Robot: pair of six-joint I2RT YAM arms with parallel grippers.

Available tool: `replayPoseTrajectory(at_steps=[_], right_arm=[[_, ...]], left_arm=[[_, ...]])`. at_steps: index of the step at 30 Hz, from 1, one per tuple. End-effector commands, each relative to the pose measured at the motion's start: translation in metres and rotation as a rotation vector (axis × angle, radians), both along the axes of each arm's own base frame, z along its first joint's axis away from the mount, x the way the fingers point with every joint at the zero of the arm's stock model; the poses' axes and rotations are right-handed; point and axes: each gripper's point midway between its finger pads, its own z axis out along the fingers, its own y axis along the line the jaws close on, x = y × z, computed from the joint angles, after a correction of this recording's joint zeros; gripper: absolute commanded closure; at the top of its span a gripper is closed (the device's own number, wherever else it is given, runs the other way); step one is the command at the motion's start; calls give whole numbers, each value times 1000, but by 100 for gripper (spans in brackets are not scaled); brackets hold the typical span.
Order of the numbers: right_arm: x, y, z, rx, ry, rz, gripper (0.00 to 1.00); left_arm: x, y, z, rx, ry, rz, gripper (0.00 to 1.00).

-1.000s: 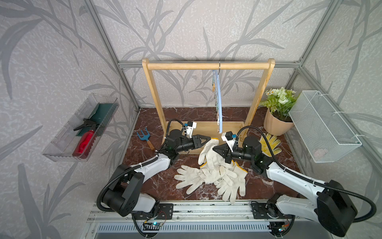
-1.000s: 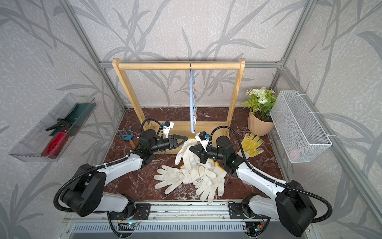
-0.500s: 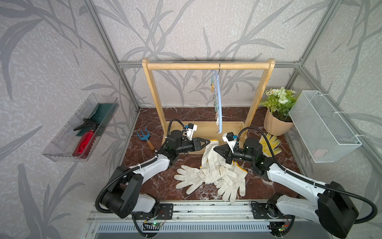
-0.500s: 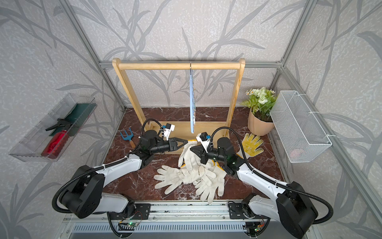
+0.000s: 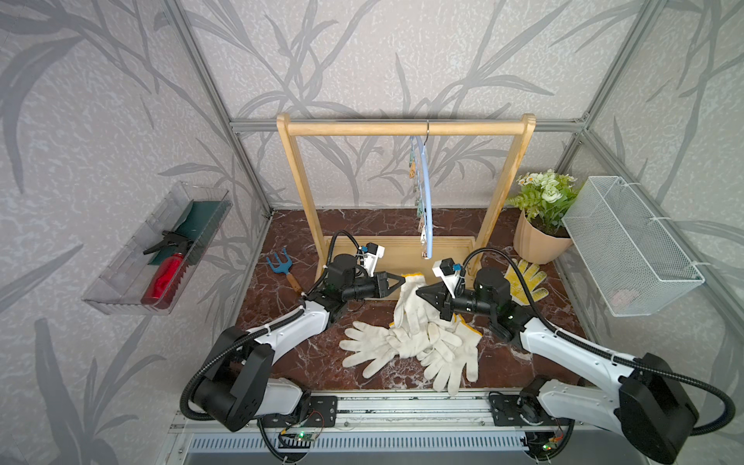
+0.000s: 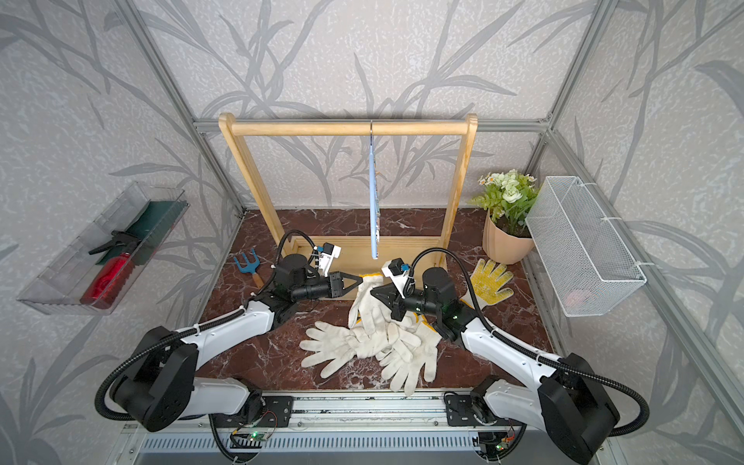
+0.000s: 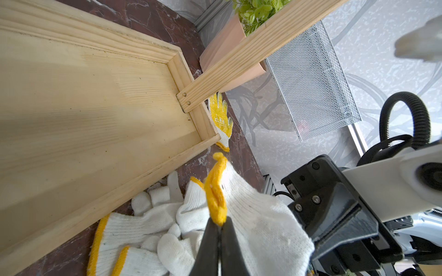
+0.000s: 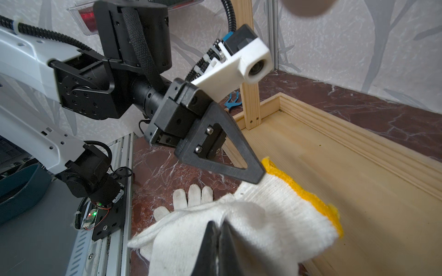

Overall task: Clip the gloves onto a hanger to dry
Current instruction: Pick up the glove from the center of the board.

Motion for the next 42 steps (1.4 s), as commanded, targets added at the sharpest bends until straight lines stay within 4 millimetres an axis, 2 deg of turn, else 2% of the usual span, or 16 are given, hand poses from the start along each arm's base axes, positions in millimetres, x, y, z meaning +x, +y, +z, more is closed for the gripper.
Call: replayPoseTrajectory(at_steps=[1, 7, 13, 18, 23, 33, 42], right_arm=[[-9, -4, -8, -24, 65, 25, 85], [-10, -15, -6, 11, 137, 51, 44], [-4, -26, 11, 55, 113, 71, 32], [2, -34, 24, 115, 105, 104, 27], [2, -29, 40, 184, 71, 164, 26], [-2, -11, 55, 205, 20, 243, 26], [-6, -8, 66, 259, 6, 259, 36]], left_arm=[[-4, -2, 40, -16, -182, -42, 100], [-30, -3, 74, 2, -414, -174, 100], [-56, -3, 83, 10, -513, -306, 100], [-76, -2, 89, -33, -549, -380, 100], [-84, -4, 97, -87, -561, -423, 100], [-85, -9, 104, -132, -548, -461, 100], [-86, -5, 102, -112, -577, -429, 100]])
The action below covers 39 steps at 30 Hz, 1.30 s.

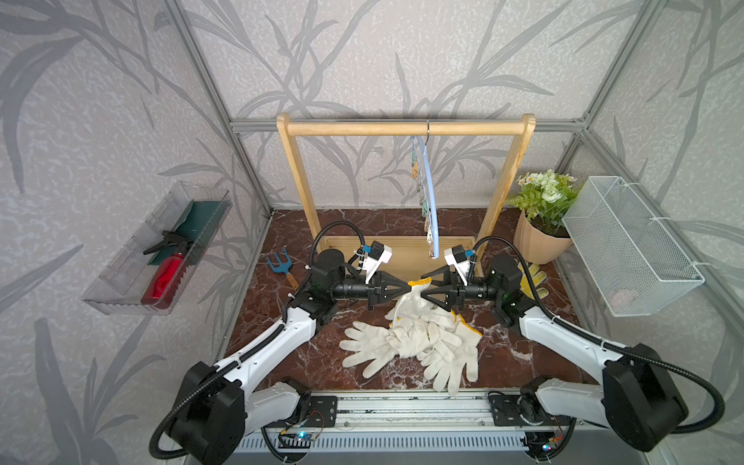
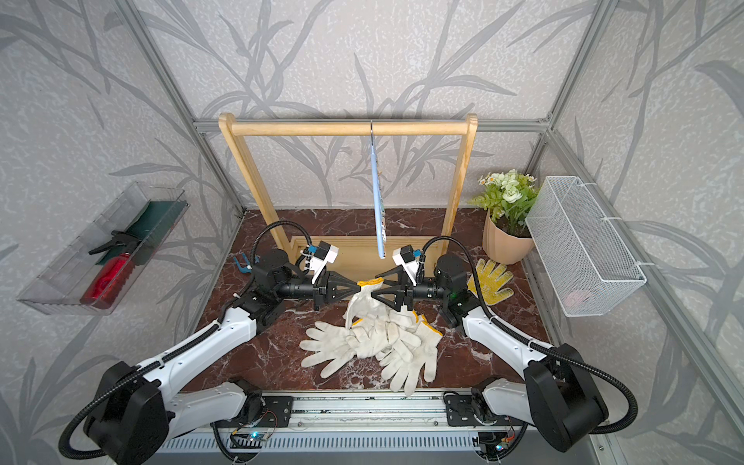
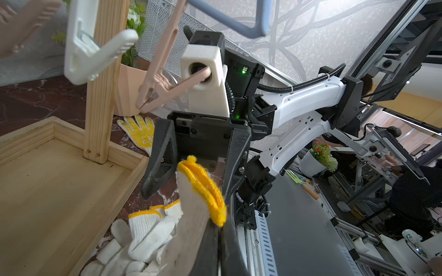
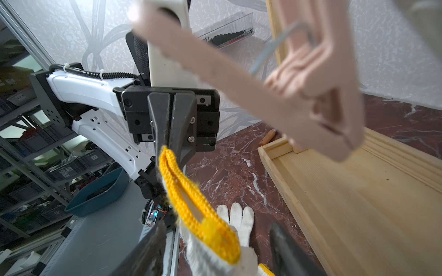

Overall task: Clip the gloves onto a hanger to dry
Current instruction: Pick up the glove from the center of the board.

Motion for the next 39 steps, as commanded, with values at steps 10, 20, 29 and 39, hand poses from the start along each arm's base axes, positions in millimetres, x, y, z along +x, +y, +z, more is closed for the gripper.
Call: replayPoseTrajectory(at_steps=[10, 20, 29, 39], right_arm=[[-5, -1, 23, 47, -63, 5, 54], [-7, -1, 24, 52, -59, 10, 69], [-8, -2, 25, 59, -61, 10, 84], [3, -7, 6, -45, -41, -86, 100]], left_arm=[[1, 5, 3, -1, -76, 62, 100], [7, 7, 1, 7, -78, 107, 100], [12, 8, -2, 13, -77, 139, 100], [40, 17, -11, 96, -95, 310, 58]])
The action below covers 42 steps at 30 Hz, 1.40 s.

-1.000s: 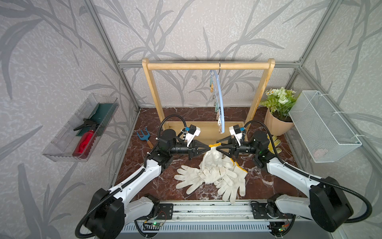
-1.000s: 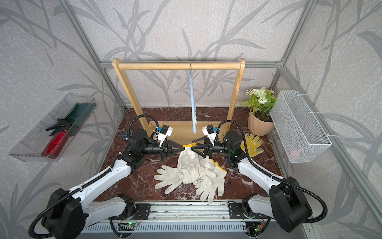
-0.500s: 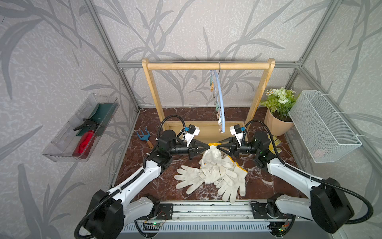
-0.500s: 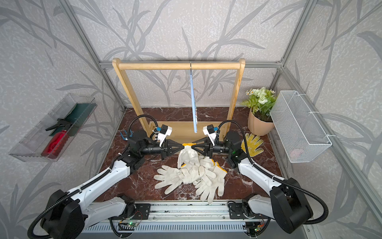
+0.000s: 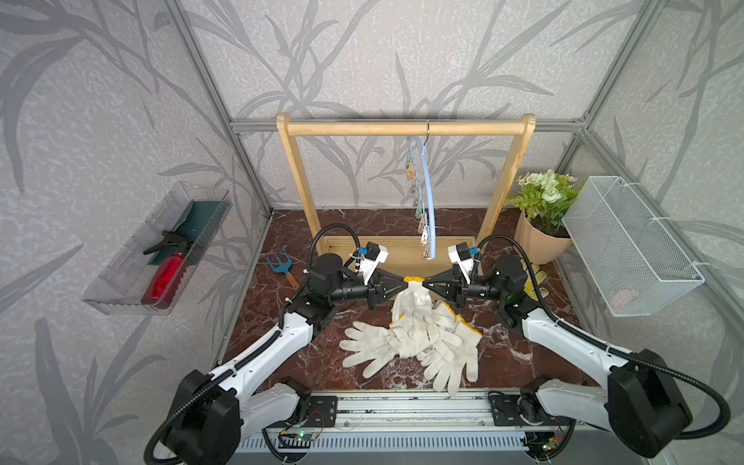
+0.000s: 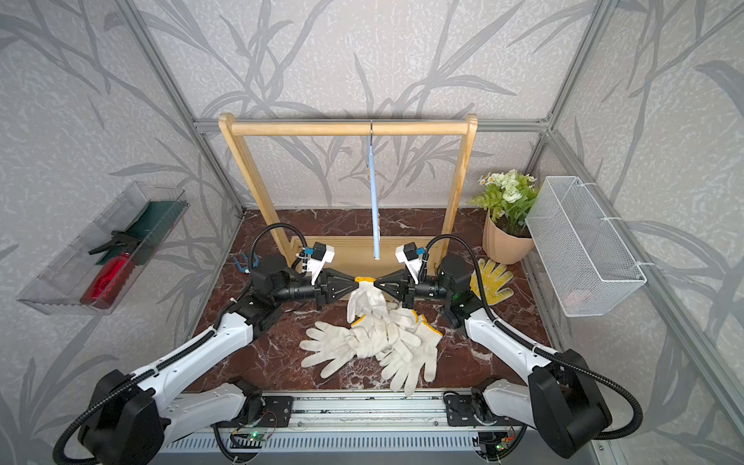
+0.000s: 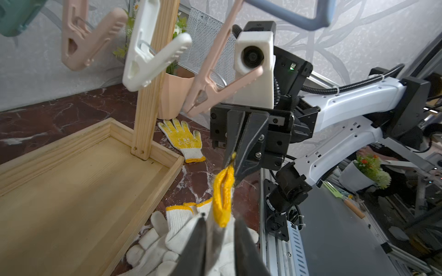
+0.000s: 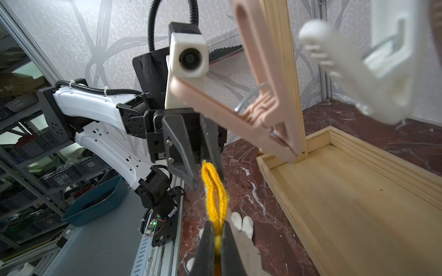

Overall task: Clip the gloves onto a hanger to dry
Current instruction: Pick up the glove from the center of the board, then open the clamp at the hanger.

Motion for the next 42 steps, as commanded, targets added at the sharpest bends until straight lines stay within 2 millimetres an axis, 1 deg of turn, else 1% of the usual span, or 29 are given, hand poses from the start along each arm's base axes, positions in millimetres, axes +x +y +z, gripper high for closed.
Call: replayPoseTrajectory(at_steps=[1, 4, 5, 7, 8, 10, 13, 16, 19, 21, 24, 29, 31, 35, 39, 42], right_arm=[[5, -5, -9, -81, -22, -74, 100], [15, -15, -25, -169, -15, -161, 100], [17, -17, -30, -195, -11, -183, 100], [26, -25, -39, -250, -5, -243, 100], [30, -28, -42, -268, -2, -264, 100], [40, -34, -47, -308, 11, -310, 100], [54, -42, -49, -330, 26, -356, 100], [69, -48, -53, -354, 49, -391, 100], [86, -53, -56, -389, 59, -432, 100], [98, -54, -54, -405, 56, -456, 100], [118, -54, -49, -424, 45, -493, 100], [151, -52, -37, -442, 31, -547, 100], [165, -51, -33, -449, 30, -570, 100], [192, -51, -25, -462, 17, -610, 100], [216, -53, -14, -451, 8, -642, 100], [232, -53, -5, -449, -5, -662, 100]], left_arm=[[22, 11, 2, 60, -68, 157, 52], [53, 31, -4, 119, -97, 354, 34], [64, 38, -3, 127, -98, 426, 31], [88, 58, -3, 150, -96, 574, 18], [97, 64, -3, 158, -99, 612, 16], [116, 74, 2, 166, -98, 656, 14], [142, 82, 5, 168, -108, 672, 14], [167, 83, 13, 173, -173, 641, 14], [187, 75, 18, 191, -278, 588, 15], [196, 64, 18, 209, -332, 522, 16], [215, 52, 22, 202, -400, 482, 18], [252, 45, 30, 182, -441, 509, 22], [270, 47, 31, 190, -450, 551, 22], [299, 49, 32, 204, -481, 619, 22], [329, 54, 38, 216, -513, 698, 23], [347, 56, 46, 218, -548, 741, 25]])
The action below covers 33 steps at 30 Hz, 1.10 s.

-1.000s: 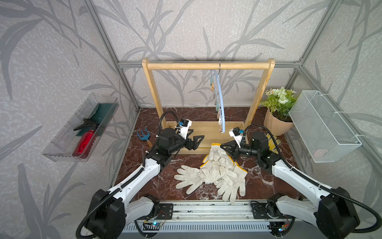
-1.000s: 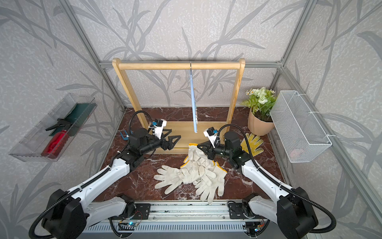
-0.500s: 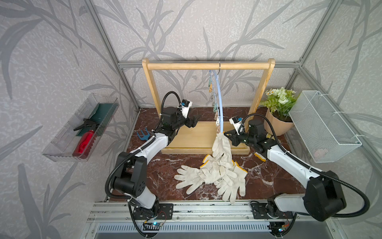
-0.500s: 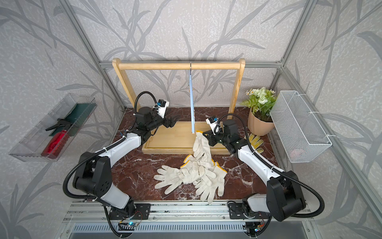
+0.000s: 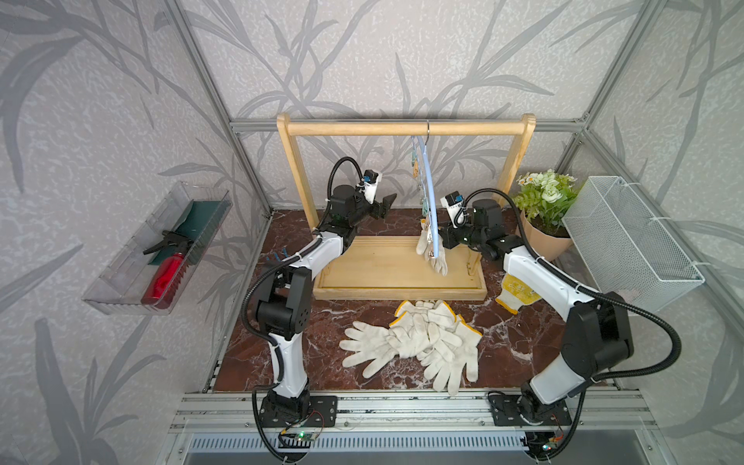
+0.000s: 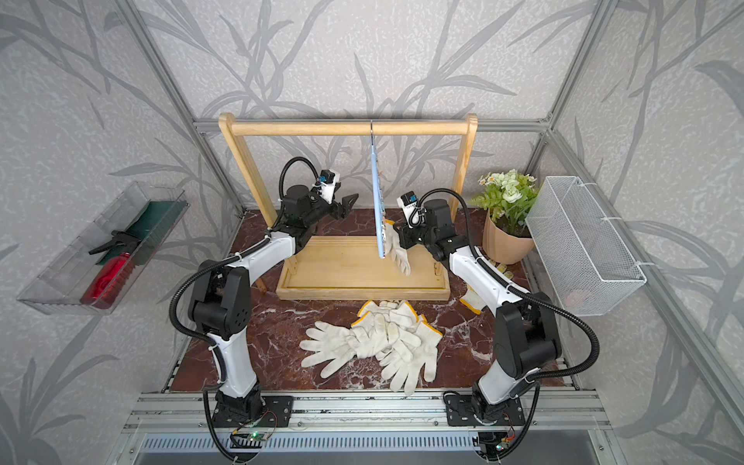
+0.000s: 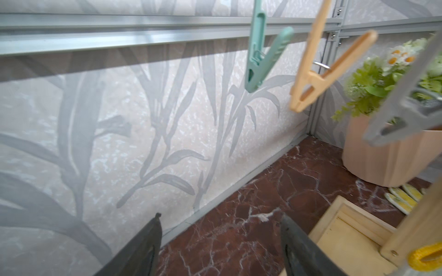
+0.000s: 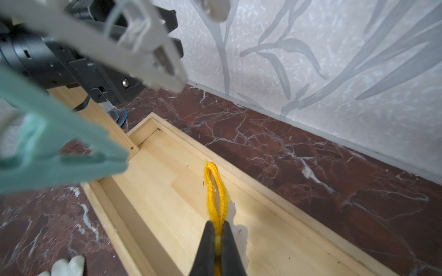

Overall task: Clip the gloves onto a hanger to dry
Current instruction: Open the clamp at the hanger.

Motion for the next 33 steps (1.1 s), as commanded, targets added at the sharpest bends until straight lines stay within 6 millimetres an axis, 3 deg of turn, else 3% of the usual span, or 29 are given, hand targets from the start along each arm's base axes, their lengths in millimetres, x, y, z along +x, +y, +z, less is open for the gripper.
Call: replayPoseTrajectory(at_steps=[1, 11, 24, 33], right_arm=[[18, -5, 14, -15, -27, -35, 100], [53, 7, 33, -12, -54, -25, 100], [64, 11, 45, -26, -61, -29, 100], [92, 13, 65, -76, -135, -106, 100]], left_arm=[[21, 8, 26, 13, -112, 75, 25], [36, -13, 55, -22, -232, -93, 26], [45, -39, 62, -17, -236, -315, 29], [33, -50, 66, -23, -212, -426, 30]])
